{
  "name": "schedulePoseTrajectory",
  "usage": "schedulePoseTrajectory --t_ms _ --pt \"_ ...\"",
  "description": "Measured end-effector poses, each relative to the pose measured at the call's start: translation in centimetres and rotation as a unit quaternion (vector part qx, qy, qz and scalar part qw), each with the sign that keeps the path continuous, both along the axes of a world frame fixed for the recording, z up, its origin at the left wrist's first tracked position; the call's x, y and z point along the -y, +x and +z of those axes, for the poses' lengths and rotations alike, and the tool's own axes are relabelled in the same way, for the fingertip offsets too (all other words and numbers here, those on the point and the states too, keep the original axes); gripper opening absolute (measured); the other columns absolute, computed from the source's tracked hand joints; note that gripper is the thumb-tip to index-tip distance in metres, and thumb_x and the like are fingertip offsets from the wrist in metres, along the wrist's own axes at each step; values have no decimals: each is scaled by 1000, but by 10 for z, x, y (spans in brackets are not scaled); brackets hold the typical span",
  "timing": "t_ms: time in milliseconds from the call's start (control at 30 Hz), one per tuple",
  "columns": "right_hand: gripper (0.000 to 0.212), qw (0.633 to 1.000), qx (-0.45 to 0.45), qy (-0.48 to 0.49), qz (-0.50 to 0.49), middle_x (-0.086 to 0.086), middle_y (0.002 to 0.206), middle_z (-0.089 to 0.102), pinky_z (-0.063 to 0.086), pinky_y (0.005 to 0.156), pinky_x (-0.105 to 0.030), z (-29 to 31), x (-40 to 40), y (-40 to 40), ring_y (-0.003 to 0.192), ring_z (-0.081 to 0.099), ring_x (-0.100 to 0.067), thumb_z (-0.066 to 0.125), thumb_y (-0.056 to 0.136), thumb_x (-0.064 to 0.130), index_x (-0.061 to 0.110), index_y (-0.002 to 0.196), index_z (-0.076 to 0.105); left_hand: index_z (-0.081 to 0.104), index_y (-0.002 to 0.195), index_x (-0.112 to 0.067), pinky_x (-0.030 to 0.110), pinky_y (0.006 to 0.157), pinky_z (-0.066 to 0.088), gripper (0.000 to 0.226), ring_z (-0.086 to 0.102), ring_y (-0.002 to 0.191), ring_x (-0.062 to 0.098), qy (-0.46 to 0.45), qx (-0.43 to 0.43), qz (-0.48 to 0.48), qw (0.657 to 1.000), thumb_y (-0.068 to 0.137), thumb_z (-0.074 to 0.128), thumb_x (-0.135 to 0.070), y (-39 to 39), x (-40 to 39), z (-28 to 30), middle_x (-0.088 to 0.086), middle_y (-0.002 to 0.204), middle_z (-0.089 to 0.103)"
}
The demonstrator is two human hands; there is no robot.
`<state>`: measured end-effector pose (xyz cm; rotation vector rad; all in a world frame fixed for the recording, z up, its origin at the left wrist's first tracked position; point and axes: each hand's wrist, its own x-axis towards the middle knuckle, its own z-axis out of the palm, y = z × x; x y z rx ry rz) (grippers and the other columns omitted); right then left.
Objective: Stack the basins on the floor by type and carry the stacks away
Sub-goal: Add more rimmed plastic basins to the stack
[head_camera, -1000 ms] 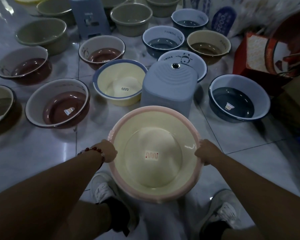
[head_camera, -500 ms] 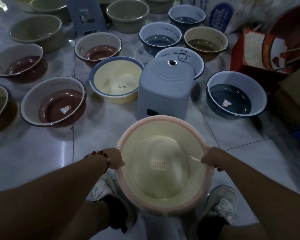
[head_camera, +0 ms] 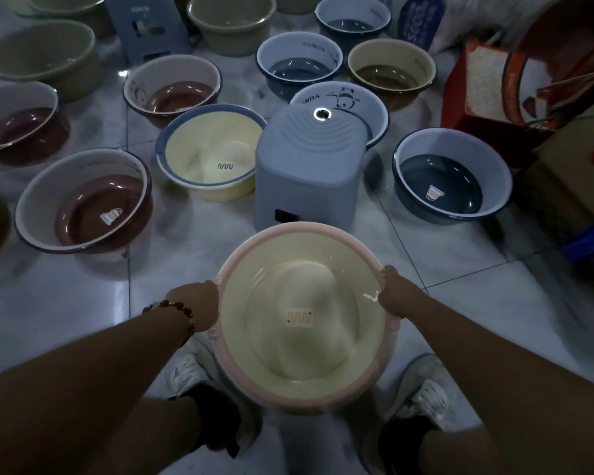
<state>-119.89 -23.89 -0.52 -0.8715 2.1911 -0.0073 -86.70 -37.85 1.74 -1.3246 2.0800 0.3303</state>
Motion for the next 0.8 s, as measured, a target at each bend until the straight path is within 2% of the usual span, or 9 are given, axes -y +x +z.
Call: schedulePoseTrajectory --t_ms 67,100,200,267,367,467,533,600,800 --pt "57 1000 -7 12 2 -4 86 52 50 69 -36 7 -2 7 86 58 -27 54 90 8 14 140 26 48 129 -10 28 72 49 36 56 82 15 -2 13 6 1000 98 50 -30 -4 -4 7 2 110 64" --pt "61 1000 -7 18 3 -6 94 55 52 72 -37 13 -2 12 92 59 -28 56 89 12 13 141 24 44 133 -11 28 71 48 41 56 83 15 0 6 4 1000 98 52 -32 -8 -6 12 2 112 63" --pt "71 999 -22 17 45 -12 129 45 50 95 -46 36 7 27 115 54 -34 58 86 24 16 147 22 33 145 -20 30 74 52 58 62 93 19 -6 -85 -31 996 95 57 -35 -21 -8 38 4 122 56" --pt "78 994 -30 -9 105 -11 140 39 47 100 -48 58 19 39 122 49 -35 59 85 32 20 151 20 29 149 -24 39 85 53 64 60 108 25 -31 -148 -47 987 93 57 -39 -23 -10 64 6 134 49" --pt "77 978 -42 -95 181 -10 145 42 45 102 -48 97 39 60 126 48 -33 58 81 40 22 149 29 17 156 -26 46 105 42 76 42 136 32 -70 -155 -53 984 94 55 -47 -9 -14 100 12 157 27" --pt "78 953 -74 -130 262 -10 160 23 32 114 -48 124 58 83 144 29 -32 56 91 42 19 155 18 9 158 -27 50 113 33 81 26 147 33 -109 -115 -36 987 94 50 -56 20 -7 123 14 164 12" --pt "79 934 -96 -131 319 -8 164 11 22 118 -49 135 74 96 149 16 -33 52 95 46 21 157 11 14 157 -28 51 112 34 80 28 145 34 -141 -96 -22 985 92 50 -58 42 6 138 14 162 18" --pt "77 922 -110 -133 346 -7 164 9 18 118 -50 143 92 106 150 13 -32 49 97 48 22 158 10 18 156 -27 50 112 34 78 31 142 36 -159 -85 11 984 92 51 -56 61 24 152 15 161 18" --pt "70 918 -115 -139 352 -11 158 26 25 116 -49 133 170 140 144 26 -35 54 92 44 21 151 25 18 156 -26 50 114 31 76 28 144 37 -166 -96 65 979 93 50 -54 95 83 131 16 163 13"
